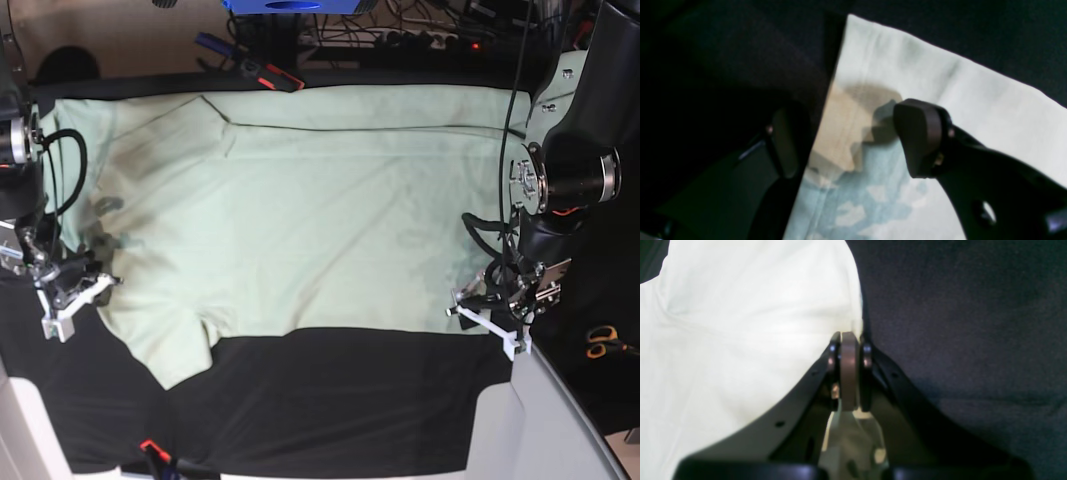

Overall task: Fold the T-shirt properly
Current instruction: 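Move both grippers to the hem-side corners of the shirt, then grasp the hem corners with both grippers and fold them over the body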

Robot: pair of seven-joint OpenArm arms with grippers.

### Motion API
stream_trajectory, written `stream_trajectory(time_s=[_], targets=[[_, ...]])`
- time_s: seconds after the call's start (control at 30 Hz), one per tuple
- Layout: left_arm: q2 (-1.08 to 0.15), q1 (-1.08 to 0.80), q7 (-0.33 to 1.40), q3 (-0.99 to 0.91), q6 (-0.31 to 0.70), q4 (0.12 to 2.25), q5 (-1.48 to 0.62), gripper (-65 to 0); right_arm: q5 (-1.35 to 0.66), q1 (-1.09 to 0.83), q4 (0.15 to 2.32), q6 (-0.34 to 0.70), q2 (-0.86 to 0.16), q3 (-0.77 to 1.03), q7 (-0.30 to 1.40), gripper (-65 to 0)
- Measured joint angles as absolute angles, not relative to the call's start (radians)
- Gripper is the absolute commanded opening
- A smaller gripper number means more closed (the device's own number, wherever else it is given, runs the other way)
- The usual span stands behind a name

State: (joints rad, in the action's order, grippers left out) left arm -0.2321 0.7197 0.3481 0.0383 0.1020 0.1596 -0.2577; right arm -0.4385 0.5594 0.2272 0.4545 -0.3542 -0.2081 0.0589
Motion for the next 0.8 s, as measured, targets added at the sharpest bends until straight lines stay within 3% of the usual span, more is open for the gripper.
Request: stream_trajectory(time_s=[0.07,0.17,0.23,0.4,0.5,0.6,0.8], targets=[[-0.232,0.712,0.344,0.038,0.102,0.17,-0.258,-25.0,-0.439,0.559,0.227,0.455,-0.352,-0.208,0.059,-65.0],[-0.227,0.682,0.339,0.038,0.094,0.214,-0.258,-39.8,-0.438,0.559,0.227,0.455,-0.352,-0.208,0.059,-65.0],[-0.23,0.672,0.33,0.038,0.094,0.221,-0.263,-45.5,-0.439,0.559,0.227,0.455,-0.352,-0.208,0.059,-65.0],[-0.231,0.663,0.323,0.038,0.095,0.224,-0.266,-47.2,-0.438,0.559,0.227,0.455,-0.352,-0.208,0.059,-65.0],[-0.239,0.656,0.314,0.037,0.106,0.224,-0.266,-58.6,-0.438,0.559,0.227,0.455,-0.352,-0.207,0.06,-65.0],[-0.238,0.656,0.316,0.037,0.107,0.224,-0.27,-65.0,-0.438,0.559,0.227,0.455,-0.351,-0.207,0.059,-65.0],[-0.234,0.648,0.336,0.038,0.105,0.257,-0.269,-65.0,-0.438,0.559,0.227,0.455,-0.352,-0.202,0.057,-65.0]])
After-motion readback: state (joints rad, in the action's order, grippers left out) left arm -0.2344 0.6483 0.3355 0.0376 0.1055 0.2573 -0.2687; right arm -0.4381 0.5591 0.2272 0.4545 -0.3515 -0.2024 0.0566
